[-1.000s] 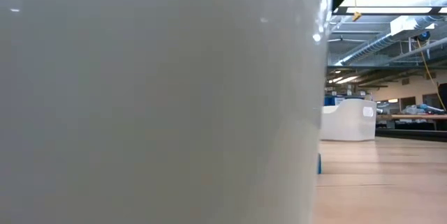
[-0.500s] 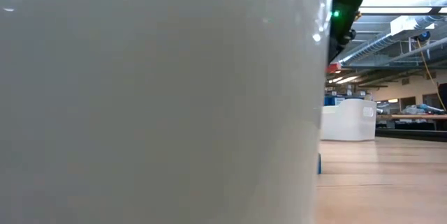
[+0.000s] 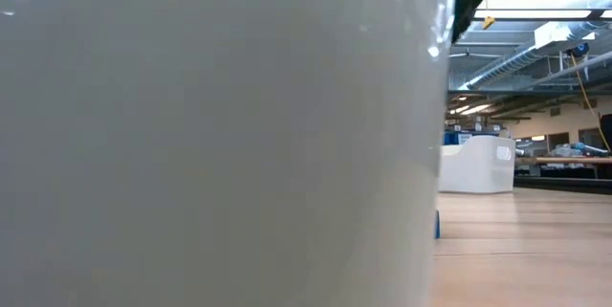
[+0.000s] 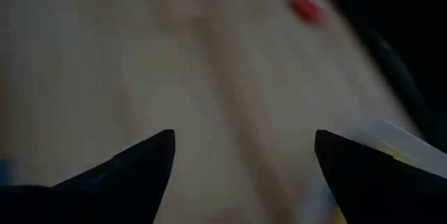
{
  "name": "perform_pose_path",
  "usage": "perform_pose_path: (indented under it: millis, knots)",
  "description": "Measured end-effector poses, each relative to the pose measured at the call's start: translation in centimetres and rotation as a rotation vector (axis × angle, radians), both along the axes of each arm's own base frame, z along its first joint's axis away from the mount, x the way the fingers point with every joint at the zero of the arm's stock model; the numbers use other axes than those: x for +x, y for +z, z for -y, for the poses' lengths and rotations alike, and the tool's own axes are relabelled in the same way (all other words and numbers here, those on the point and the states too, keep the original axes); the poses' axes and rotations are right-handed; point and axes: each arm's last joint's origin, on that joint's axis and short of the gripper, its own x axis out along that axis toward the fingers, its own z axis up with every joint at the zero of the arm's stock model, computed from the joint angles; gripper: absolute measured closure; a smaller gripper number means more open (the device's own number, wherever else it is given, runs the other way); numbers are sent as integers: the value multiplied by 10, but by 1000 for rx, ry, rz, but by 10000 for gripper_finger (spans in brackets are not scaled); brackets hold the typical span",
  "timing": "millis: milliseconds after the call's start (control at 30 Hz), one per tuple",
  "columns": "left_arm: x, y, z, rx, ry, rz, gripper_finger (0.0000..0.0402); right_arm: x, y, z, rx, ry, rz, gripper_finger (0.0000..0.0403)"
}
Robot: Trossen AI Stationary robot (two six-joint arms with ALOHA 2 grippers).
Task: Sort blocks by size
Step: Put the red rectangle block into the top white bin
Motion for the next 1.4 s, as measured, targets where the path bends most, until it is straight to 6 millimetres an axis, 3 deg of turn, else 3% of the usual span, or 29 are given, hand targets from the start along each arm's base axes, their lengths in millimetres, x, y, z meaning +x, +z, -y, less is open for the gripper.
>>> perform_pose_path:
  millis: [300,500,700,1000,1200,1400]
  knots:
    - [1,0,0,1,-30,8,261,36,-31,-88,33,483,108,69]
    - [1,0,1,-7,-24,12,261,60,-66,-120,141,660,141,71]
    - [2,0,2,-26,-48,22,261,64,-94,-149,76,852,34,83]
    - [7,0,11,-49,-72,37,261,71,-114,-159,12,1051,-69,87]
    - [10,1,16,-64,-75,47,261,77,-116,-149,-59,1115,-78,87]
    - [11,1,18,-68,-77,52,261,84,-121,-135,-22,1130,-78,87]
